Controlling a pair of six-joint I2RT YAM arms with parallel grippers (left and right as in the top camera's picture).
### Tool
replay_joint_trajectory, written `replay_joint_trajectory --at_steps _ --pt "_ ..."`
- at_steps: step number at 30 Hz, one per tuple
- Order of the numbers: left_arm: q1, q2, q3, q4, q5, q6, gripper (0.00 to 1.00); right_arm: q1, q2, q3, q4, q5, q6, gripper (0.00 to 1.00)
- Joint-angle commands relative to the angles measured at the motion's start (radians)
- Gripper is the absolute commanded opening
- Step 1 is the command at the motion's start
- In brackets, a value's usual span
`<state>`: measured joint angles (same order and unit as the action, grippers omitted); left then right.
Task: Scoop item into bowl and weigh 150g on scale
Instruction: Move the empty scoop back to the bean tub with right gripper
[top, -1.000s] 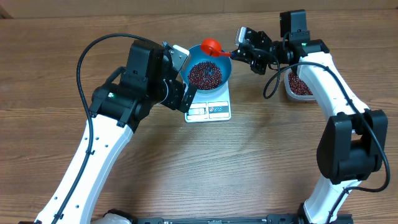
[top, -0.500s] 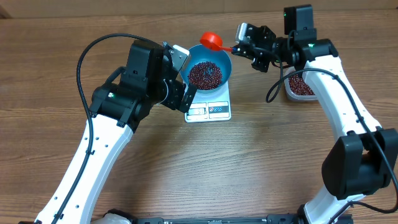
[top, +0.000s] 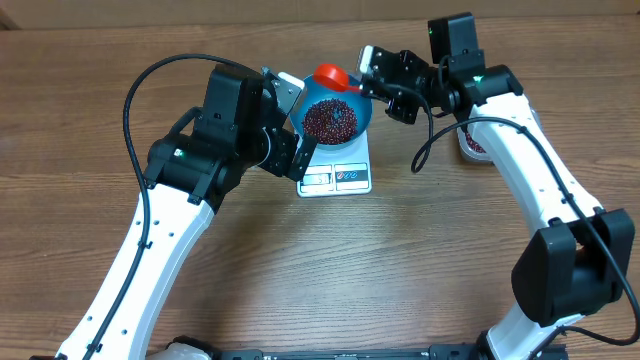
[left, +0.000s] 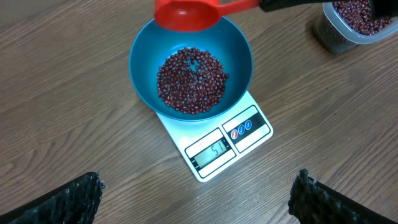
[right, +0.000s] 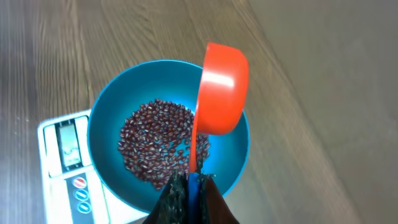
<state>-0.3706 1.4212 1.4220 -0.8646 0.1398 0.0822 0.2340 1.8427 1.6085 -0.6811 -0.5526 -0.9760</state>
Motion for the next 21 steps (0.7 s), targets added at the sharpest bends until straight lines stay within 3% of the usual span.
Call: replay_joint_trajectory --at_steps 1,5,9,12,21 --pt "0.006 -0.003 0.010 0.002 0.014 0.019 1.00 -0.029 -0.069 0.026 0.002 0.010 0.319 0.04" --pt "0.006 -0.003 0.010 0.002 0.014 0.019 1.00 -0.097 -0.129 0.026 -0.013 0.010 0.619 0.04" --pt "0.006 -0.003 0.010 0.001 0.014 0.019 0.99 -0.189 -0.212 0.026 -0.034 0.019 0.760 0.04" --pt "0.006 -0.003 0.010 0.001 0.014 0.019 1.00 -0.263 -0.264 0.026 -0.083 0.165 0.885 0.04" --pt "0.006 -0.003 0.010 0.002 0.014 0.019 1.00 -0.362 -0.248 0.018 -0.368 0.716 0.910 0.04"
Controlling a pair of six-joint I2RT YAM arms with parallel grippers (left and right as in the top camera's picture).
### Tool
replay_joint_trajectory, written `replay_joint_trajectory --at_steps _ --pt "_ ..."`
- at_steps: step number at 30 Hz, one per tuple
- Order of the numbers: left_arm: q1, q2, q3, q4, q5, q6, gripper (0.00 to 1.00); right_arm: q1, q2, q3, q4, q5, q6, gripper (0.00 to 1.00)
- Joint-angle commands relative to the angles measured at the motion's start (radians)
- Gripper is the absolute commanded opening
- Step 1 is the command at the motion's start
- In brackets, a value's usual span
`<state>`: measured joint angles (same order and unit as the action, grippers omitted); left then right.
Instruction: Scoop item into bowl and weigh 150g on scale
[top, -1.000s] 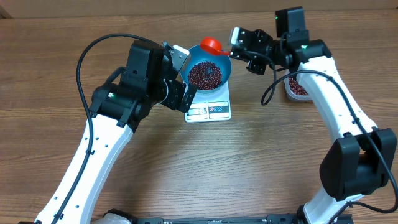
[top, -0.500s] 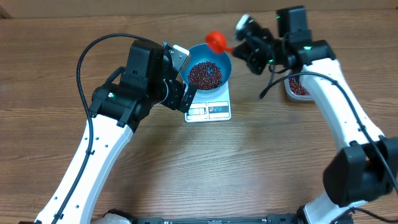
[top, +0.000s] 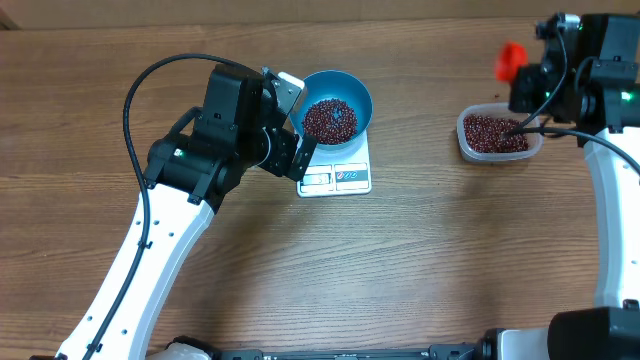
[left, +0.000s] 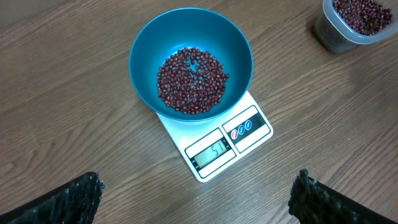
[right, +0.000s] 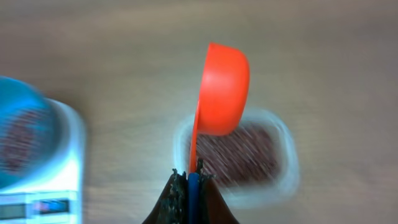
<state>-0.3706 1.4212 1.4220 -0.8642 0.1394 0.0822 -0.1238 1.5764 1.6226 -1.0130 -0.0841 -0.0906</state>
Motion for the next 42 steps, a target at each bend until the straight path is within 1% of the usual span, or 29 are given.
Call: replay_joint_trajectory --at_steps 1,5,7,15,25,30,34,42 --pt "0.006 -0.003 0.010 0.001 0.014 0.019 1.00 -0.004 0.029 0.001 -0.050 0.264 -0.016 0.04" --pt "0.006 -0.003 0.010 0.001 0.015 0.019 1.00 0.006 0.093 -0.004 -0.105 0.271 -0.188 0.03" --pt "0.006 -0.003 0.010 0.001 0.014 0.019 1.00 0.008 0.129 -0.006 -0.125 0.282 -0.219 0.04" --pt "0.006 -0.003 0.010 0.001 0.014 0.019 1.00 0.011 0.261 -0.007 -0.145 0.282 -0.267 0.04" --pt "0.006 -0.003 0.010 0.001 0.015 0.019 1.00 0.011 0.400 -0.007 -0.122 0.273 -0.266 0.04" --pt "0.006 -0.003 0.010 0.001 0.014 0.019 1.00 0.011 0.449 -0.007 -0.122 0.177 -0.267 0.04" --pt "0.006 -0.003 0.010 0.001 0.014 0.019 1.00 0.011 0.447 -0.005 -0.121 0.049 -0.281 0.04" --pt "0.006 -0.003 0.010 0.001 0.015 0.019 1.00 -0.012 0.422 -0.005 -0.121 -0.114 -0.282 0.04"
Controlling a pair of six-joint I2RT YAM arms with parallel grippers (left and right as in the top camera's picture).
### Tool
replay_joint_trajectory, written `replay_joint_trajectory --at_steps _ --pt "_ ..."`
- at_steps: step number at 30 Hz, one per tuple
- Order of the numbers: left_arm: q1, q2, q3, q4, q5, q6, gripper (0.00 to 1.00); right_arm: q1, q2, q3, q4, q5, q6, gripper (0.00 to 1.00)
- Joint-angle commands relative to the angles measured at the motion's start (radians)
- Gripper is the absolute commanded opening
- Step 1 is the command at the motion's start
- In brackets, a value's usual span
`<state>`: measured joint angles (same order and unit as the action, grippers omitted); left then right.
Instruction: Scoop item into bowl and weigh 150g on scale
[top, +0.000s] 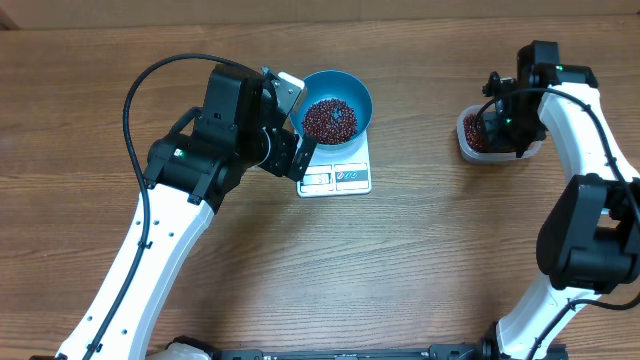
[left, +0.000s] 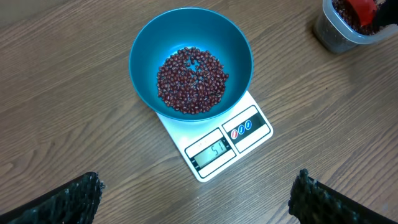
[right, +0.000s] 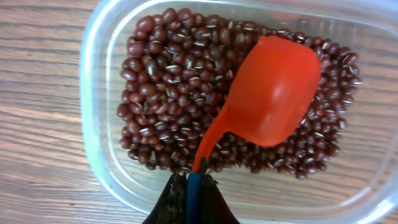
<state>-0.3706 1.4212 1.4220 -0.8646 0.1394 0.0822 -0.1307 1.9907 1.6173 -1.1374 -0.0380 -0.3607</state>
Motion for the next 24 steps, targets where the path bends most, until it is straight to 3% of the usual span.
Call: replay_joint_trajectory --at_steps 1,24 --pt "0.006 -0.003 0.010 0.002 0.014 0.019 0.99 -0.009 0.002 0.001 0.005 -0.171 -0.012 0.04" --pt "0.005 -0.003 0.010 0.002 0.014 0.019 1.00 -0.149 -0.032 0.000 -0.088 -0.395 -0.203 0.04"
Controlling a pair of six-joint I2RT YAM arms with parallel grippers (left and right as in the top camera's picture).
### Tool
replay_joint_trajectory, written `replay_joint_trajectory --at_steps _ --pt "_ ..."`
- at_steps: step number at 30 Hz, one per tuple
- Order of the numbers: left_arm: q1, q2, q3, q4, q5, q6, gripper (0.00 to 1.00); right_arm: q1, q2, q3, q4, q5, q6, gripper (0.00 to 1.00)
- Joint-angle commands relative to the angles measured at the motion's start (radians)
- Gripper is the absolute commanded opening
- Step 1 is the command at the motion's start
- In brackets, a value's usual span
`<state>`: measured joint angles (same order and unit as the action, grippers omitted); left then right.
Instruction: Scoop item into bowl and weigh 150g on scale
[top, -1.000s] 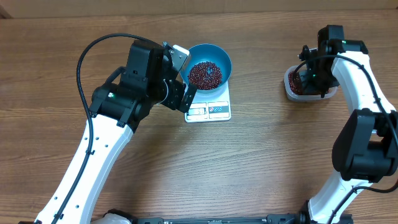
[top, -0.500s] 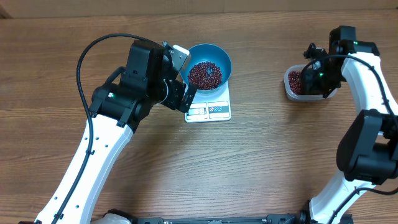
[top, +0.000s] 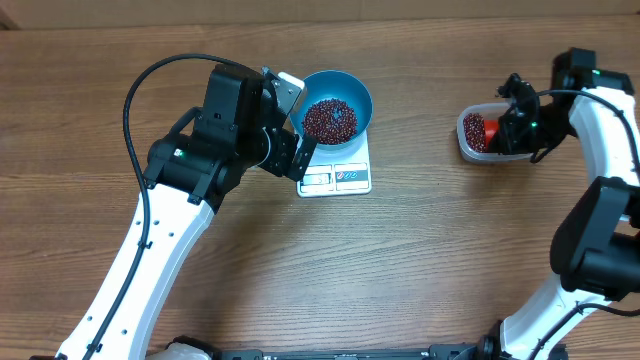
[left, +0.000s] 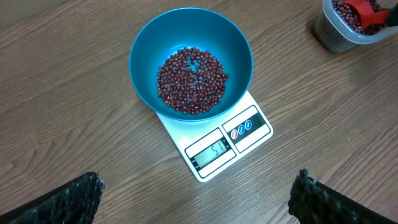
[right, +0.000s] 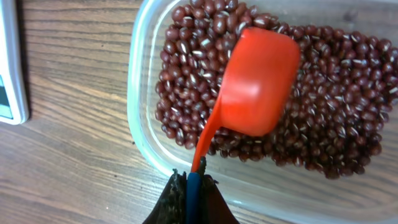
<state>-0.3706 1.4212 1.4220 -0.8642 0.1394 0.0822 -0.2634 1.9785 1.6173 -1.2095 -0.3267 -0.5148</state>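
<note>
A blue bowl (left: 190, 59) partly filled with red beans sits on the white scale (left: 214, 146); its display reads about 51. At the right, a clear plastic container (right: 144, 93) holds more red beans (right: 336, 118). My right gripper (right: 191, 184) is shut on the handle of the orange scoop (right: 258, 78), whose cup lies in the beans with its underside up. The scoop (top: 489, 129) shows red in the container (top: 468, 146) from overhead. My left gripper (left: 193, 199) is open, hovering above the table in front of the scale.
The wooden table (top: 400, 260) stretches around the scale. The left arm (top: 215, 140) hangs beside the bowl's left side. The right arm (top: 600, 130) reaches in from the right edge to the container.
The right gripper has shifted so the scoop's cup lies further toward the container's left half, still underside up in the beans. The left arm, bowl and scale reading are unchanged.
The right gripper first held the orange scoop tipped over the blue bowl, scale near 51. Then it was over by the bean container at the right. Later the scoop's cup lay among the container's beans, and now it lies further left in them.
</note>
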Motion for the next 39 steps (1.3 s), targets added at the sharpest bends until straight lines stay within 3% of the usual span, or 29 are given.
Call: replay_joint_trajectory --at_steps 1,18,24,39 --pt "0.005 -0.003 0.010 0.001 0.015 0.019 1.00 -0.027 -0.019 -0.001 -0.016 -0.106 -0.048 0.04" --pt "0.006 -0.003 0.010 0.001 0.014 0.019 1.00 -0.098 -0.019 -0.139 0.107 -0.272 -0.029 0.03" --pt "0.006 -0.003 0.010 0.001 0.015 0.019 1.00 -0.151 -0.018 -0.139 0.108 -0.412 -0.029 0.04" --pt "0.006 -0.003 0.010 0.001 0.015 0.019 1.00 -0.239 -0.018 -0.222 0.133 -0.508 -0.036 0.04"
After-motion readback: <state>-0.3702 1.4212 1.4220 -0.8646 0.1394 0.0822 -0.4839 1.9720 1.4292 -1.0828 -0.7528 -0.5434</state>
